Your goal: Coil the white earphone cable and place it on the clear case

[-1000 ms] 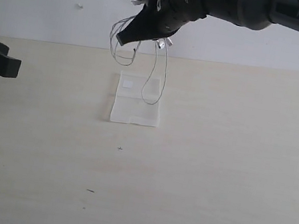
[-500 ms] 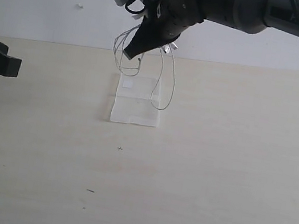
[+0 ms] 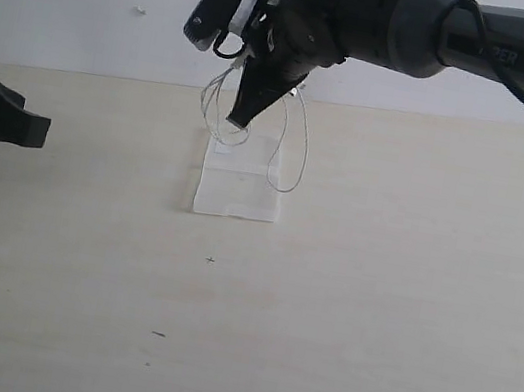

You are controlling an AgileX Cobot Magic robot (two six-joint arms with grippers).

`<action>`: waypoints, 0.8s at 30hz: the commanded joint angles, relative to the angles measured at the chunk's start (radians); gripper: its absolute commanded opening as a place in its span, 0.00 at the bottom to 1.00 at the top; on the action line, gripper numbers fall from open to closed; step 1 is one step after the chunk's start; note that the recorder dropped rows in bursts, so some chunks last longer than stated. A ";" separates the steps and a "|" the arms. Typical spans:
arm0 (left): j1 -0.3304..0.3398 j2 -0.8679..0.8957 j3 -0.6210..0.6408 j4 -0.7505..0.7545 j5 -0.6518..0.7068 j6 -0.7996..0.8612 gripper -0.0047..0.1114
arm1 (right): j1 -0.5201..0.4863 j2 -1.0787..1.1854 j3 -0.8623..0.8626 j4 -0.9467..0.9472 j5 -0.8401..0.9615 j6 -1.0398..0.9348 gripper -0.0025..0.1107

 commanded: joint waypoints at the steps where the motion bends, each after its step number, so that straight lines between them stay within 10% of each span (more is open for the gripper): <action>1: 0.003 0.004 0.002 -0.003 -0.030 -0.010 0.04 | -0.005 -0.003 -0.007 -0.007 -0.037 0.081 0.02; 16: 0.003 0.004 0.002 -0.005 -0.039 -0.010 0.04 | -0.003 -0.003 -0.007 0.006 -0.022 -0.170 0.02; 24: 0.003 0.004 0.002 -0.008 -0.039 -0.011 0.04 | -0.009 -0.003 -0.007 0.015 0.005 0.097 0.02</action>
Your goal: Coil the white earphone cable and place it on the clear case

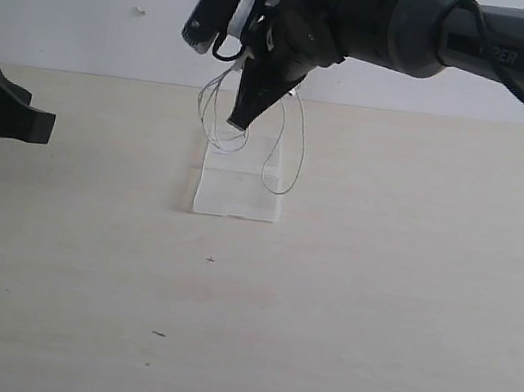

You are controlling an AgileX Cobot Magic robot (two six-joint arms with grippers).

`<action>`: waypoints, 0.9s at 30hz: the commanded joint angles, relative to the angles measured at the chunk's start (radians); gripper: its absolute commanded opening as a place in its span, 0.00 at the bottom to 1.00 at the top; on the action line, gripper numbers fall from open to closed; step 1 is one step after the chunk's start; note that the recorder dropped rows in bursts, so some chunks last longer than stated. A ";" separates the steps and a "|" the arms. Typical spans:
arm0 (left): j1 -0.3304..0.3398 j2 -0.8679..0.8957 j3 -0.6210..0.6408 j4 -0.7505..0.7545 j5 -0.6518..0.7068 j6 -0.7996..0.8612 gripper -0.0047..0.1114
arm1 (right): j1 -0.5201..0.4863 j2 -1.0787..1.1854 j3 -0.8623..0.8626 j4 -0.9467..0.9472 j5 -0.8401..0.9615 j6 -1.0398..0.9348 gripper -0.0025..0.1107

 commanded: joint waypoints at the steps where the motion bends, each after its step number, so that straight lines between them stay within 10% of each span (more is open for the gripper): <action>1: 0.003 0.001 0.002 -0.006 -0.007 -0.011 0.04 | -0.009 -0.003 -0.007 -0.010 0.002 0.168 0.02; 17: 0.003 0.001 0.002 -0.006 -0.015 -0.011 0.04 | -0.011 -0.003 -0.007 0.004 -0.080 0.798 0.02; 27: 0.003 0.001 0.002 -0.006 -0.016 -0.011 0.04 | -0.021 -0.003 -0.007 0.007 -0.091 0.821 0.02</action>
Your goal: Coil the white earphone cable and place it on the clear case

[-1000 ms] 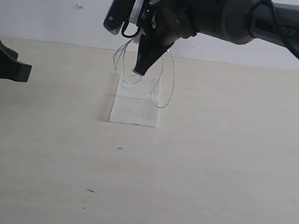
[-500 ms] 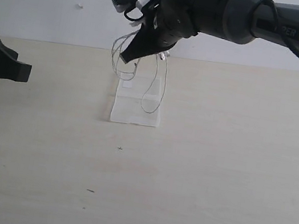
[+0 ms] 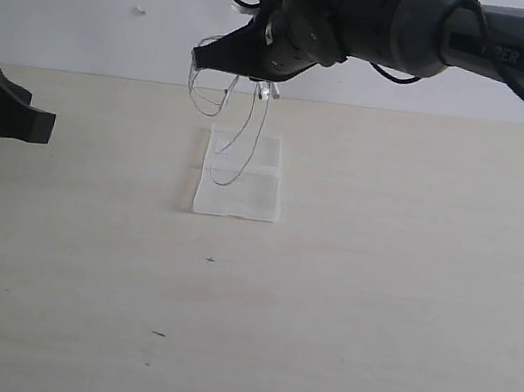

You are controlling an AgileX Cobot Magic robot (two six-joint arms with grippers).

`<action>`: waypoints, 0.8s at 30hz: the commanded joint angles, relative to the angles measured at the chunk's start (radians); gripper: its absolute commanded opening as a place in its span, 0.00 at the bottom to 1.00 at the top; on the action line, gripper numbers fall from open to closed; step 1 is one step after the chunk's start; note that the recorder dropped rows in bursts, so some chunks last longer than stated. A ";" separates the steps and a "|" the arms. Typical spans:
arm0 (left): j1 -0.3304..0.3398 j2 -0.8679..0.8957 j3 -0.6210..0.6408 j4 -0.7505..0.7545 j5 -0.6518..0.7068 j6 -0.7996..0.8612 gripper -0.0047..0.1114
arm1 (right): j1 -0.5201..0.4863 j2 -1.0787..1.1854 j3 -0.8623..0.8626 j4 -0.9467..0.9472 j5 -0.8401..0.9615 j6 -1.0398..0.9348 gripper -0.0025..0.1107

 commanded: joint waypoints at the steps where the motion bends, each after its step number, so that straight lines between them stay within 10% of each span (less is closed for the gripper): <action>1: 0.003 0.001 0.002 -0.006 -0.015 -0.010 0.04 | -0.015 -0.003 -0.007 -0.006 -0.027 0.011 0.02; 24: 0.003 0.001 0.002 -0.021 -0.013 -0.010 0.04 | -0.015 0.100 -0.007 -0.080 0.066 0.032 0.02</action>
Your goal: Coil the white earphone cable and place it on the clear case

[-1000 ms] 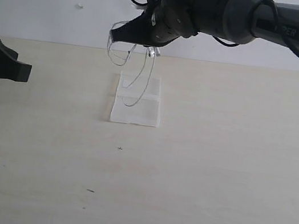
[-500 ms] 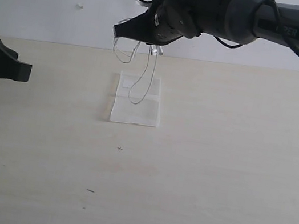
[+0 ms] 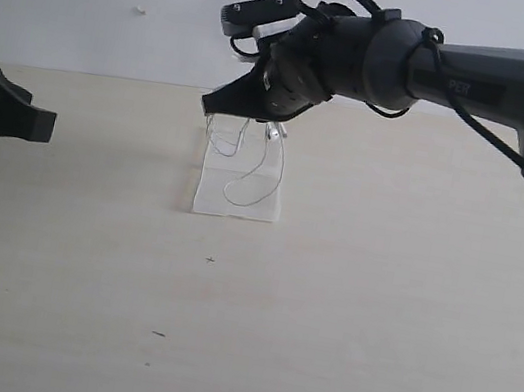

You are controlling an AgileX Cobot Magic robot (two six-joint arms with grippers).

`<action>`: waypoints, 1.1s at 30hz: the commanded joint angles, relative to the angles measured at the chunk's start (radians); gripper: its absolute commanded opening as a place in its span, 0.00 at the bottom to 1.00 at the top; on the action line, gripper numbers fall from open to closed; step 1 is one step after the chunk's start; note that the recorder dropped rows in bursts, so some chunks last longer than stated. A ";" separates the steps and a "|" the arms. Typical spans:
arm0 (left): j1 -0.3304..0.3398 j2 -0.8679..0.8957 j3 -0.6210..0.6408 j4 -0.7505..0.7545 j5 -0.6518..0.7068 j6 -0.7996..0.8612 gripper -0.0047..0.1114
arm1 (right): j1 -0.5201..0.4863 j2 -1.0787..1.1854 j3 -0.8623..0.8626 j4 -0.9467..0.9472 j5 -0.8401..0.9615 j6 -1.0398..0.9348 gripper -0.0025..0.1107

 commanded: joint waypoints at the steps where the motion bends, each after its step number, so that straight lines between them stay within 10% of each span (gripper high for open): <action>1: 0.003 0.001 0.002 -0.006 -0.013 -0.007 0.04 | -0.006 0.006 -0.007 -0.010 0.038 -0.030 0.02; 33: 0.003 0.001 0.002 -0.015 -0.013 -0.007 0.04 | -0.006 0.077 -0.007 0.317 0.093 -0.337 0.02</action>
